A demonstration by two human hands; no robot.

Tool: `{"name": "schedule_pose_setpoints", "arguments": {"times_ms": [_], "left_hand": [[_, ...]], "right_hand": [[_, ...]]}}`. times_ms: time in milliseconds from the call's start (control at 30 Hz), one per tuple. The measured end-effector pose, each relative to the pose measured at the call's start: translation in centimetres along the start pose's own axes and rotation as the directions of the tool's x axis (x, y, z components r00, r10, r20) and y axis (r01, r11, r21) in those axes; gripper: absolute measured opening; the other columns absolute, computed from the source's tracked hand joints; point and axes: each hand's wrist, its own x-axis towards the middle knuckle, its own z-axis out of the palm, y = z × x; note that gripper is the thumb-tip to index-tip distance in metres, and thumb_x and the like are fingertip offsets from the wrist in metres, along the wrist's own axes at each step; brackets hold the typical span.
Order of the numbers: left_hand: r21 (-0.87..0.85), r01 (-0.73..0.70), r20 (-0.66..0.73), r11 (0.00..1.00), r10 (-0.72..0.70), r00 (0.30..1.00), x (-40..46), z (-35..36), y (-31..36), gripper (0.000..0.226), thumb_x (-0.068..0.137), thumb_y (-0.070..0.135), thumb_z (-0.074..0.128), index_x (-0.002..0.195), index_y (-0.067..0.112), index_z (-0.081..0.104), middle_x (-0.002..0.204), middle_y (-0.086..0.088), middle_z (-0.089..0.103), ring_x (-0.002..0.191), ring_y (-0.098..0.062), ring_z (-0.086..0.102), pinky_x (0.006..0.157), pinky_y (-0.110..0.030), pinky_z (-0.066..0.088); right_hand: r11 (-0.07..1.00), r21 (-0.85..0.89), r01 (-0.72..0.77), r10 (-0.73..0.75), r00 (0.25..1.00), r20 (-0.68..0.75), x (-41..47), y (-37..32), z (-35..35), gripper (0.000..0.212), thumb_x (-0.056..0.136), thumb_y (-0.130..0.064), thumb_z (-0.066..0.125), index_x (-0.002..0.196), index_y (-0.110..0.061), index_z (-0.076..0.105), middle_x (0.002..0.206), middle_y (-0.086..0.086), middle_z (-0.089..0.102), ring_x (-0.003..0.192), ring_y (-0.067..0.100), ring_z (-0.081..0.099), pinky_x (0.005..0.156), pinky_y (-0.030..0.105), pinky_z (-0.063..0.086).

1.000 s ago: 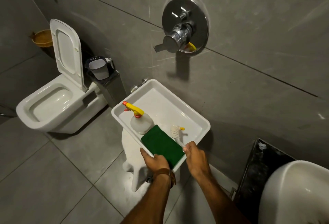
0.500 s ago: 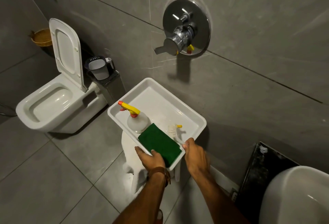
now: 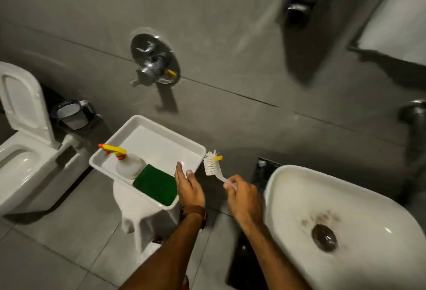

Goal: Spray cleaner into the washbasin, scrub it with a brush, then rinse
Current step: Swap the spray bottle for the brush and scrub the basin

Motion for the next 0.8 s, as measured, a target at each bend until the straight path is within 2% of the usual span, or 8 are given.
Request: {"name": "schedule_pose_setpoints", "arguments": {"times_ms": [133,200,300,400,500,600,700,800], "left_hand": [[0.010,-0.111,0.209,0.994,0.106,0.972,-8.8,4.3,3.8,0.044,0.104,0.020,0.037,0.144,0.003,0.042,0.149,-0.015,0.045,0.139,-0.026,0.041,0.114,-0.030,0.029],[0.040,-0.138,0.298,0.990,0.120,0.947,-12.7,6.0,4.8,0.044,0.104,0.023,0.037,0.143,0.003,0.045,0.146,-0.014,0.049,0.137,-0.026,0.044,0.112,-0.026,0.029],[0.091,-0.161,0.439,0.983,0.106,0.892,-17.9,8.0,5.5,0.047,0.104,0.029,0.035,0.143,0.005,0.044,0.147,-0.014,0.049,0.137,-0.028,0.044,0.113,-0.031,0.030],[0.211,-0.293,0.531,0.933,0.142,0.836,-20.2,9.2,5.1,0.049,0.104,0.028,0.033,0.147,0.005,0.038,0.151,-0.016,0.043,0.141,-0.031,0.037,0.117,-0.041,0.028],[0.326,-0.453,0.611,0.830,0.181,0.770,-19.7,9.3,3.9,0.051,0.102,0.018,0.034,0.150,0.004,0.028,0.155,-0.016,0.034,0.145,-0.031,0.031,0.119,-0.043,0.025],[0.396,-0.559,0.673,0.728,0.184,0.716,-18.9,9.3,2.3,0.056,0.101,0.009,0.031,0.155,0.006,0.015,0.163,-0.012,0.018,0.151,-0.024,0.015,0.122,-0.035,0.015],[0.401,-0.556,0.649,0.728,0.202,0.733,-18.4,9.5,1.3,0.072,0.091,-0.007,0.036,0.156,0.011,0.011,0.165,-0.007,0.012,0.151,-0.021,0.014,0.119,-0.030,0.015],[0.392,-0.489,0.613,0.779,0.175,0.771,-17.9,9.6,0.5,0.081,0.081,-0.014,0.038,0.155,0.011,0.016,0.163,-0.007,0.018,0.149,-0.023,0.021,0.116,-0.026,0.016]], "right_hand": [[0.998,0.061,-0.026,0.034,0.990,-0.136,-5.2,6.0,-8.4,0.022,0.096,-0.041,0.065,0.112,-0.028,0.072,0.100,-0.001,0.080,0.090,0.025,0.073,0.077,0.036,0.060],[0.999,0.039,-0.032,0.039,0.977,-0.211,-8.0,9.5,-12.2,0.025,0.094,-0.042,0.066,0.115,-0.031,0.074,0.103,-0.003,0.081,0.093,0.025,0.074,0.080,0.035,0.059],[0.994,0.003,-0.105,0.102,0.958,-0.269,-12.1,15.8,-17.0,0.025,0.094,-0.038,0.066,0.115,-0.029,0.076,0.109,-0.005,0.080,0.097,0.023,0.074,0.083,0.034,0.058],[0.949,-0.160,-0.272,0.239,0.950,-0.199,-14.7,21.9,-19.2,0.026,0.098,-0.031,0.057,0.116,-0.024,0.075,0.113,0.001,0.078,0.103,0.027,0.072,0.082,0.035,0.057],[0.861,-0.328,-0.389,0.397,0.917,-0.046,-16.3,26.1,-19.0,0.027,0.096,-0.020,0.050,0.113,-0.017,0.070,0.118,0.006,0.074,0.110,0.029,0.069,0.085,0.034,0.054],[0.865,-0.398,-0.306,0.384,0.914,0.129,-17.1,26.8,-16.5,0.025,0.090,-0.018,0.052,0.111,-0.015,0.064,0.121,0.008,0.069,0.114,0.030,0.065,0.089,0.035,0.051],[0.926,-0.352,-0.133,0.227,0.944,0.240,-14.8,23.7,-12.6,0.028,0.086,-0.013,0.057,0.113,-0.015,0.065,0.117,0.010,0.070,0.110,0.032,0.067,0.088,0.038,0.053],[0.930,-0.363,-0.061,0.108,0.988,0.110,-8.7,21.4,-11.9,0.024,0.093,-0.005,0.055,0.111,-0.009,0.070,0.112,0.014,0.073,0.107,0.033,0.069,0.086,0.041,0.055]]}}
